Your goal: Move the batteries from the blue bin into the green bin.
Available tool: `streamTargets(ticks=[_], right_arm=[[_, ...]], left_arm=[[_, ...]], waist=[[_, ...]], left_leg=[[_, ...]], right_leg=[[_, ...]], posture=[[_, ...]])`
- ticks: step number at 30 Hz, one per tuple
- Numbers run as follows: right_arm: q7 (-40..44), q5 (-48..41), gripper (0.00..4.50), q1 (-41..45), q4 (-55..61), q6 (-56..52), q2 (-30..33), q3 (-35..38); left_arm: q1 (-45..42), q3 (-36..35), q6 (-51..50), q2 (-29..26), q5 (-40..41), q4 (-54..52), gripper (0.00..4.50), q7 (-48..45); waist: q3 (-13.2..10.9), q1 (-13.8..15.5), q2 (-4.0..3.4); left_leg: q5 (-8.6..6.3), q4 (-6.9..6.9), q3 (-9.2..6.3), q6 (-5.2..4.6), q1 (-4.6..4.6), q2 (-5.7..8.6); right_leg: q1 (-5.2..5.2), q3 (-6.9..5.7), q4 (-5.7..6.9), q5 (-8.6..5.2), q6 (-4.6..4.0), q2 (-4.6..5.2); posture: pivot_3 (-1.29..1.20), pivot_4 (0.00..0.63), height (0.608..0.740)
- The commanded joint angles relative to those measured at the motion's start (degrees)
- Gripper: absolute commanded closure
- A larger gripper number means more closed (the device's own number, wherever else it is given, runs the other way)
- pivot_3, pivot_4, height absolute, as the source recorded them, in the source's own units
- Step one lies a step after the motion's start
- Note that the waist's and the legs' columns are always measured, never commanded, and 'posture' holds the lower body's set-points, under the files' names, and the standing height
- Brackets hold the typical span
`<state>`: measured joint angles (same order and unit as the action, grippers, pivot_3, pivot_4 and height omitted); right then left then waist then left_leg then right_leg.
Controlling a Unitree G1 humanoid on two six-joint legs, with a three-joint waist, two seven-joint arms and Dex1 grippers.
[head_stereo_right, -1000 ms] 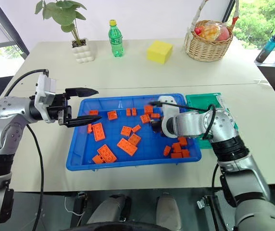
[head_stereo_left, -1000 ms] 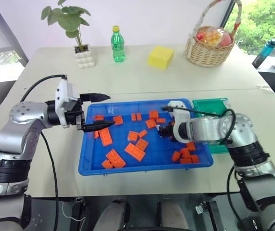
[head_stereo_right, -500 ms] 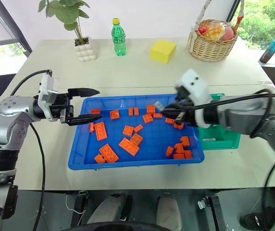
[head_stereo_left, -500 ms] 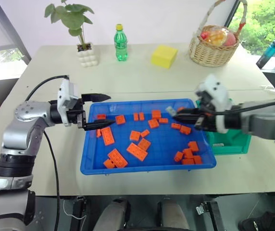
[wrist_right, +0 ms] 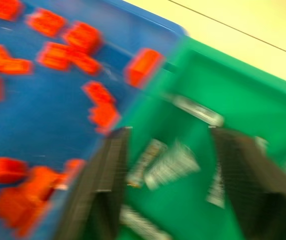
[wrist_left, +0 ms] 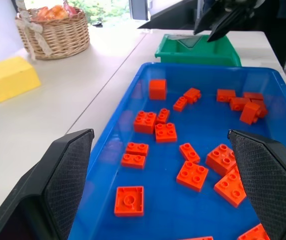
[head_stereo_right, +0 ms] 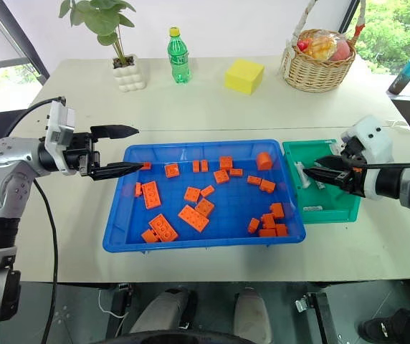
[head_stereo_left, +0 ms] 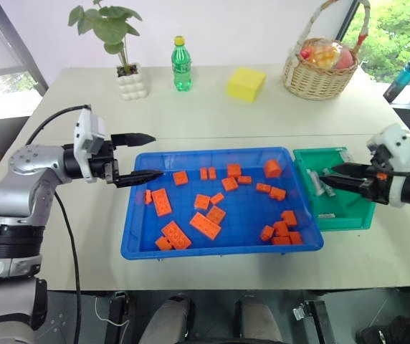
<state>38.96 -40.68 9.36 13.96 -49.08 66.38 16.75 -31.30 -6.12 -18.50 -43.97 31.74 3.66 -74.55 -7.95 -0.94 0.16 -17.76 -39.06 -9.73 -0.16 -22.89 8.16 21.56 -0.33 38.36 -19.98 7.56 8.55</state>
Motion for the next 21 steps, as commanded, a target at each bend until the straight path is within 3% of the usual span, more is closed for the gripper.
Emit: streamTargets(ticks=[1, 6, 11, 17, 21], right_arm=[[2.66, 4.75, 0.08, 0.10, -1.66, 7.16, -0.97, 1.30], [12.65, 6.19, 0.08, -0.64, -7.25, 17.23, -1.84, 6.14], [28.26, 3.07, 0.08, 0.49, -14.34, 17.96, 3.44, 11.04], [36.72, 8.22, 0.08, 4.07, -25.72, 25.79, 6.95, 8.95], [38.08, 10.53, 0.08, 6.94, -29.34, 28.00, 5.23, 5.53]], left_arm=[[-0.01, -2.85, -0.16, -1.71, 0.86, -2.17, 0.00, 0.75], [1.38, -5.36, -0.75, -3.45, 1.41, -2.58, 0.00, 1.62], [3.32, -9.90, -2.93, -7.13, 3.08, -2.39, 0.00, 1.77], [5.70, -13.54, -4.44, -11.61, 4.00, -2.95, 0.00, 0.94], [6.18, -14.35, -4.49, -12.36, 4.19, -3.41, 0.00, 1.21]], waist=[[-0.01, 0.01, -0.01], [-0.02, 0.00, -0.02], [-0.03, -0.07, -0.04], [-0.04, -0.11, -0.05], [-0.06, -0.11, -0.09]], left_leg=[[0.00, 0.00, 0.00, 0.00, 0.00, 0.00], [0.00, 0.00, 0.00, 0.00, 0.01, 0.00], [0.00, 0.00, -0.01, 0.00, 0.02, 0.00], [0.00, 0.05, -0.01, 0.00, 0.13, -0.03], [0.00, 0.05, 0.00, 0.01, 0.12, -0.03]], right_leg=[[0.00, 0.00, 0.00, 0.00, 0.00, 0.00], [-0.02, 0.00, 0.00, 0.00, 0.00, -0.01], [-0.03, 0.00, -0.01, 0.00, 0.00, -0.02], [-0.10, 0.00, -0.04, 0.00, 0.00, -0.02], [-0.10, 0.00, -0.06, 0.00, 0.00, -0.01]], posture=[[0.00, 0.150, 0.737], [0.00, 0.150, 0.737], [0.00, 0.150, 0.737], [0.00, 0.150, 0.737], [0.00, 0.150, 0.737]])
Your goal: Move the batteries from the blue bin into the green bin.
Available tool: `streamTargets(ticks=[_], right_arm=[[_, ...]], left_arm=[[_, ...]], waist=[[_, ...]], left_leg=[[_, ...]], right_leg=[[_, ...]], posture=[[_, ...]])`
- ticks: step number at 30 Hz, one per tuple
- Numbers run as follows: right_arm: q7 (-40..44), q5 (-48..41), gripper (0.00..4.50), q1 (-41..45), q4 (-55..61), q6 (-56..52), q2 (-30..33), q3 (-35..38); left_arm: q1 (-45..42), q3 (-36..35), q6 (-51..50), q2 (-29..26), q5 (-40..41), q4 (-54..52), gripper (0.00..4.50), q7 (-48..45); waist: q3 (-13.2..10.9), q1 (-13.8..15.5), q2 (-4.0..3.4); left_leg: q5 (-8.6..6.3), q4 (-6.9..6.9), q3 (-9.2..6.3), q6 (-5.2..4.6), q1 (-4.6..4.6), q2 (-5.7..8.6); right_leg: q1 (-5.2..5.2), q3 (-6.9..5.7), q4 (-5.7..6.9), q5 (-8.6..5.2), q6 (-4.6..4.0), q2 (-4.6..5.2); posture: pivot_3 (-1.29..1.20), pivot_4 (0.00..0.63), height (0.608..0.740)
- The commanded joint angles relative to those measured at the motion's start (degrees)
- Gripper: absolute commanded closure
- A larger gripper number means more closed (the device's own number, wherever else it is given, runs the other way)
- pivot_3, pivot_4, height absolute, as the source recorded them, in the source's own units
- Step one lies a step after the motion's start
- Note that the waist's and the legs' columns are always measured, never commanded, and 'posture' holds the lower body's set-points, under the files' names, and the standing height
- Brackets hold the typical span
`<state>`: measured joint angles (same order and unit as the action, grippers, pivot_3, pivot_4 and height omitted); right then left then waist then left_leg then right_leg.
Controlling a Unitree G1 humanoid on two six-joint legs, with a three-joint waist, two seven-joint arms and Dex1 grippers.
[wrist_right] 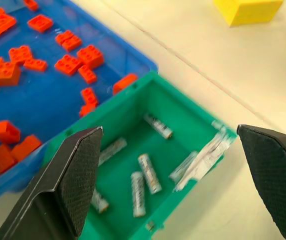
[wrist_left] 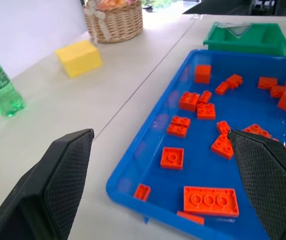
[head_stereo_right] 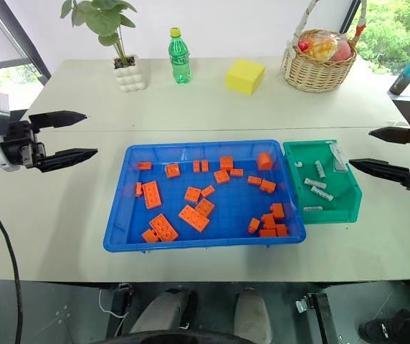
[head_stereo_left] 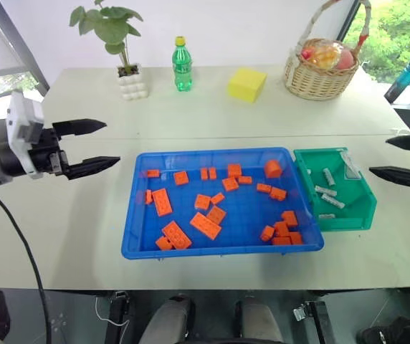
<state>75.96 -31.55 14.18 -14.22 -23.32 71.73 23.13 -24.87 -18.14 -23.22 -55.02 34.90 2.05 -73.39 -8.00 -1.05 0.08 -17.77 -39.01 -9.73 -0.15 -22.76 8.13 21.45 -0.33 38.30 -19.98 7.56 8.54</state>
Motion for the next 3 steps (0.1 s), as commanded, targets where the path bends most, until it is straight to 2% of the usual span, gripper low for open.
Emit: streamTargets(ticks=[1, 3], right_arm=[[1.08, 1.78, 0.08, 2.45, -0.98, 2.77, -0.84, -1.59], [0.74, 2.14, 0.08, 3.29, -0.67, 2.96, -2.10, -2.60]], left_arm=[[-0.24, -2.35, 0.27, -1.30, 1.02, -1.87, 0.00, 0.17], [-0.09, -2.29, 0.86, -1.24, 0.60, -2.16, 0.00, 0.34]], waist=[[-0.01, -0.02, -0.01], [-0.01, -0.06, -0.02]], left_leg=[[0.00, 0.00, 0.00, 0.00, 0.00, 0.00], [0.00, 0.01, 0.00, 0.00, 0.00, -0.01]], right_leg=[[0.01, 0.00, 0.00, 0.00, 0.00, 0.00], [0.02, 0.00, 0.00, 0.00, 0.00, 0.00]], posture=[[0.00, 0.150, 0.737], [0.00, 0.150, 0.737]])
